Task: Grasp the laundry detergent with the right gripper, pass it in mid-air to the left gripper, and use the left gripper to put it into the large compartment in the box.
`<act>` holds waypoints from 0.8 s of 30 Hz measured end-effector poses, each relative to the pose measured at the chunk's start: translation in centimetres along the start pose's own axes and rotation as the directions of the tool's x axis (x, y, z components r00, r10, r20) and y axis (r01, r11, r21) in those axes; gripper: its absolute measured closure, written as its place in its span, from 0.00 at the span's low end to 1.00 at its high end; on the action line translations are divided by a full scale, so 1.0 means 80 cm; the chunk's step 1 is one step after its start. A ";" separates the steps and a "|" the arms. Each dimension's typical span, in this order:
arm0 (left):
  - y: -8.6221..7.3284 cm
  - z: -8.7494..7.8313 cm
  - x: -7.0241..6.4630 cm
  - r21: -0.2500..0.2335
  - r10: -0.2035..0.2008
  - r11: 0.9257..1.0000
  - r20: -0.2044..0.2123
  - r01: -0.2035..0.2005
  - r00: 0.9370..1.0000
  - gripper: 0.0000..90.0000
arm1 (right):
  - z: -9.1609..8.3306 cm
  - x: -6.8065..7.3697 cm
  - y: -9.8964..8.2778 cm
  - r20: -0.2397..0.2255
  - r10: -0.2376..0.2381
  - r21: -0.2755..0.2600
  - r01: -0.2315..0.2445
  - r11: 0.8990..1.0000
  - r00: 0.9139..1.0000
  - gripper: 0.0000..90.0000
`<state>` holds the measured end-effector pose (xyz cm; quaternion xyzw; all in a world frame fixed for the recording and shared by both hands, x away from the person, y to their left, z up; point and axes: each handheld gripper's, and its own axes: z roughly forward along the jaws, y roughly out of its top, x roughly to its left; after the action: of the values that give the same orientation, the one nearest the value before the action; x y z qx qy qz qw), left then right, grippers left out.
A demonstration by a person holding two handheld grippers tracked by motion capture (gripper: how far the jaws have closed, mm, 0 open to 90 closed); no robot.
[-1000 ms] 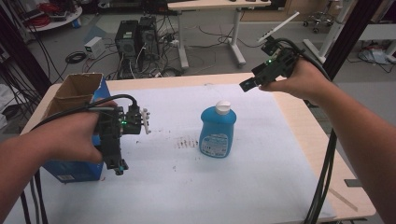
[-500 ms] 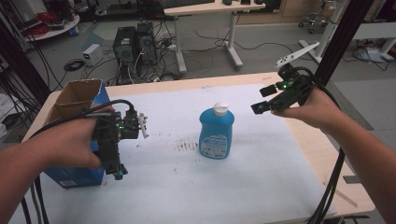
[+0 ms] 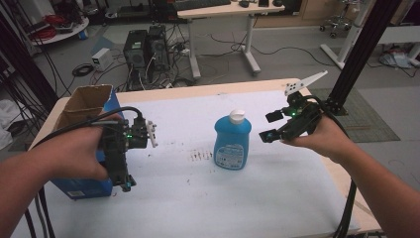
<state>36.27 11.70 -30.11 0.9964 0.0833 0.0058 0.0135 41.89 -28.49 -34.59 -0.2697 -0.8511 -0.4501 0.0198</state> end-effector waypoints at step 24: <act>-0.005 -0.001 0.001 -0.001 -0.004 1.000 -0.002 0.004 1.000 0.02 | 0.068 -0.003 -0.025 -0.075 0.005 -0.018 -0.007 1.000 0.997 0.02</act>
<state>36.28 12.08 -30.01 0.9963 0.0851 0.0069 0.0138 42.28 -25.25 -39.40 -0.2553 -0.8448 -0.4675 0.0508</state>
